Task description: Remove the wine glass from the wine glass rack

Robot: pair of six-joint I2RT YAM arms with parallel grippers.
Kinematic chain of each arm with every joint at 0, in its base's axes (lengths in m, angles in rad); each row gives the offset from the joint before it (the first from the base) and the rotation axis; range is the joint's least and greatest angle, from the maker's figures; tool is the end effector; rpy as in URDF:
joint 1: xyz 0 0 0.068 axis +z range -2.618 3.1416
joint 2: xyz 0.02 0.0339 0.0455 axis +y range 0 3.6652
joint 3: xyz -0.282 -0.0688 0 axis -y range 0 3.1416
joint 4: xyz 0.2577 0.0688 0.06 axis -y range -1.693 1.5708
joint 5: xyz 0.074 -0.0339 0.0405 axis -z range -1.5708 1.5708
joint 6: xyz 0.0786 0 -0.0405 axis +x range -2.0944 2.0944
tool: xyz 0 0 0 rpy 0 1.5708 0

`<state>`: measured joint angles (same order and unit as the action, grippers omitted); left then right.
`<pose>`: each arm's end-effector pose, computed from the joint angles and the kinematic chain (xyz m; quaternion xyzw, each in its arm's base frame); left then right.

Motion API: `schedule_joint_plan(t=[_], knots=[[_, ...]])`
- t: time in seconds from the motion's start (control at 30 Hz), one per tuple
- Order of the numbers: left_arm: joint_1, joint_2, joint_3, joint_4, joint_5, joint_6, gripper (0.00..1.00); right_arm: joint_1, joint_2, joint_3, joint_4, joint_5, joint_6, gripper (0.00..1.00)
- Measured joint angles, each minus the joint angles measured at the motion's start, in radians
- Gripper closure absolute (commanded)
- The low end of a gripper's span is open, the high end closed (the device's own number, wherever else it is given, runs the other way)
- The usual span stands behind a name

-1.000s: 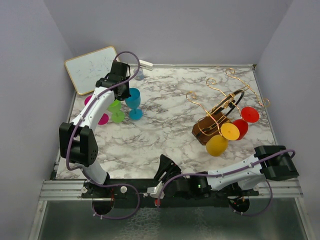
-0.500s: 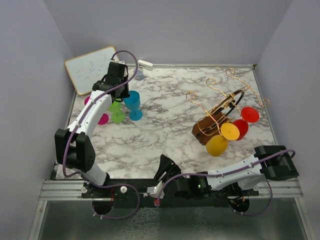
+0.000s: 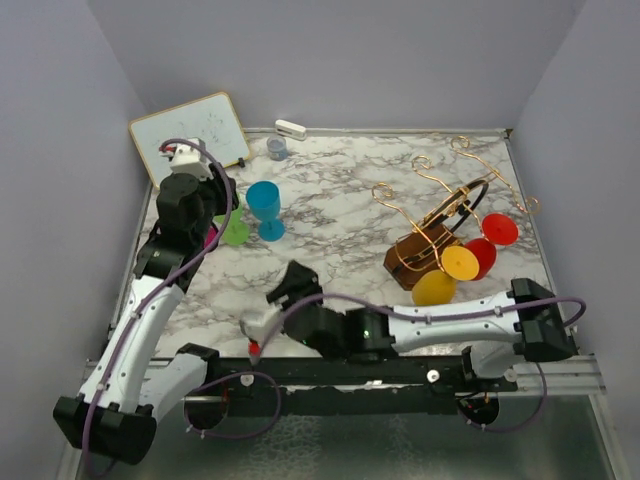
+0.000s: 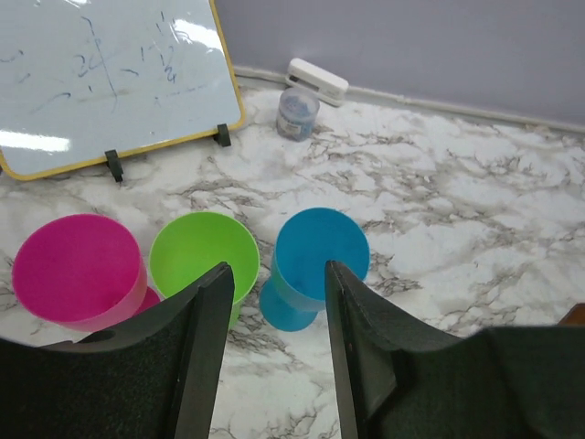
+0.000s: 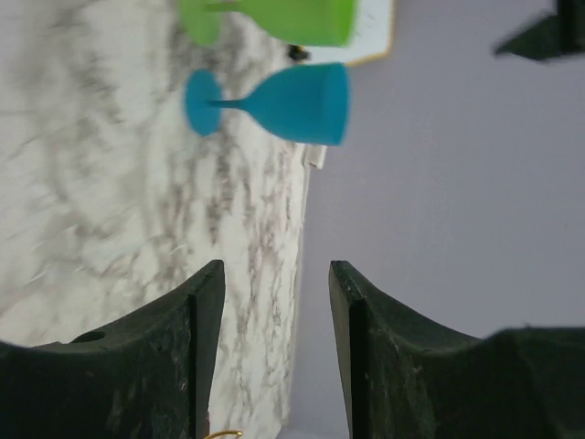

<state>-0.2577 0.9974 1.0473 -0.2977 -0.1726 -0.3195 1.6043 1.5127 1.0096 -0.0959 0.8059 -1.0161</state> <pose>0.2628 -0.0553 0.3860 -0.0772 0.7841 -0.1090 0.6061 0.0445 0.3661 0.2509 -0.7388 0.3865 -0.2073 0.5117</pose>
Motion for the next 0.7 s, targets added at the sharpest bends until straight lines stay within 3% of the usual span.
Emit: schedule_joint_plan(t=[0.23,0.47,0.53,0.63,0.7], knots=[[0.0,-0.115,-0.074,0.078,-0.054,-0.018,0.52,-0.322,0.117,0.659,-0.203,0.005,0.328,0.56],[0.0,-0.106,-0.074,0.081,-0.061,-0.034,0.52,-0.702,0.058,0.954,-0.475,-0.127,0.707,0.6],[0.0,-0.105,-0.074,0.081,-0.059,-0.038,0.52,-0.867,0.036,0.997,-0.557,-0.244,0.828,0.69],[0.0,-0.101,-0.074,0.082,-0.052,-0.045,0.52,-1.096,-0.006,0.991,-0.658,-0.381,0.969,0.96],[0.0,-0.096,-0.074,0.082,-0.045,-0.049,0.52,-1.228,-0.035,0.981,-0.72,-0.514,1.049,0.99]])
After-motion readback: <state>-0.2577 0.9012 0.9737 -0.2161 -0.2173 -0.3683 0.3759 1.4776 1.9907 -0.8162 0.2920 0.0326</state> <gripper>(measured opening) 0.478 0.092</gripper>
